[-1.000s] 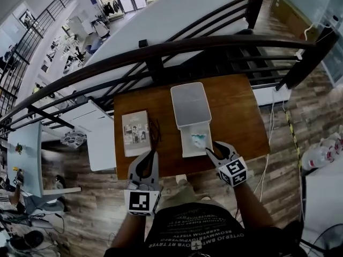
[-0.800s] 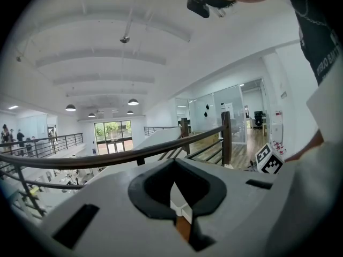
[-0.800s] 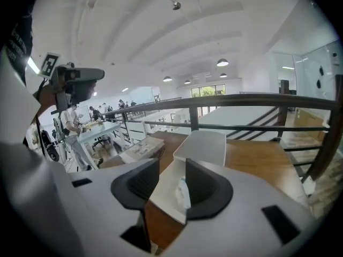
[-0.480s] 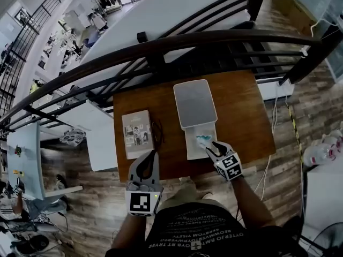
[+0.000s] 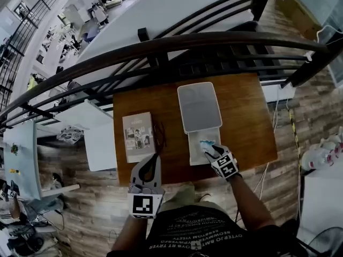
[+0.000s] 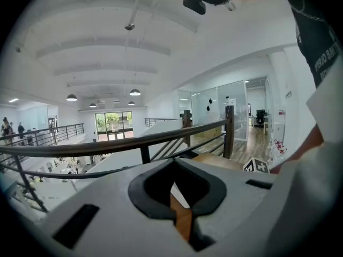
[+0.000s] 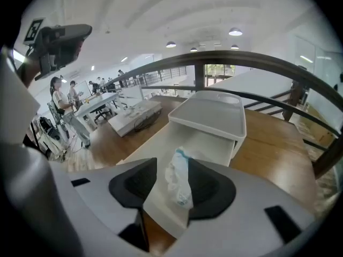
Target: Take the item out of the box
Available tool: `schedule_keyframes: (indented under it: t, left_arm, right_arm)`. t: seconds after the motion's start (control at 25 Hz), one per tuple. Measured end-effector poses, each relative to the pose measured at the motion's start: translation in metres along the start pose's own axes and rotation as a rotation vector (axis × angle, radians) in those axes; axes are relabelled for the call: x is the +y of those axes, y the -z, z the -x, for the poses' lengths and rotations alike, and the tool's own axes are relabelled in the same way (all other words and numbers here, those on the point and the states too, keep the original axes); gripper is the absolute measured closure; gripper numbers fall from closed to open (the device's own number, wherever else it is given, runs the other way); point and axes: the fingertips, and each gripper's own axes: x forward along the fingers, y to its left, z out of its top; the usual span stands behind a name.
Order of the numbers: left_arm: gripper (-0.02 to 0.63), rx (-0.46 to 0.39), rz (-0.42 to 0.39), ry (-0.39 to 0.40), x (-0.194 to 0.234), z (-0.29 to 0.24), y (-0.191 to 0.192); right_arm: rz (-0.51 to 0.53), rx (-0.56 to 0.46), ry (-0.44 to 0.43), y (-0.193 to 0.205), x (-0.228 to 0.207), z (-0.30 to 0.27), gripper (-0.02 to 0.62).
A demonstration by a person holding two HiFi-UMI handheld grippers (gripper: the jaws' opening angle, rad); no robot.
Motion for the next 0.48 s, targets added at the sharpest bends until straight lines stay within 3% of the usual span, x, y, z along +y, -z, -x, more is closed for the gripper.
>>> schedule_keyframes:
  t: [0.4, 0.48]
  left_arm:
    - [0.6, -0.01, 0.013, -0.022, 0.015, 0.0, 0.011]
    - [0.6, 0.003, 0.015, -0.024, 0.013, 0.003, 0.012]
  right_arm:
    - [0.088, 0.248, 0.012, 0.032, -0.005, -0.046, 0.407]
    - [0.106, 0.275, 0.034, 0.035, -0.007, -0.047, 0.442]
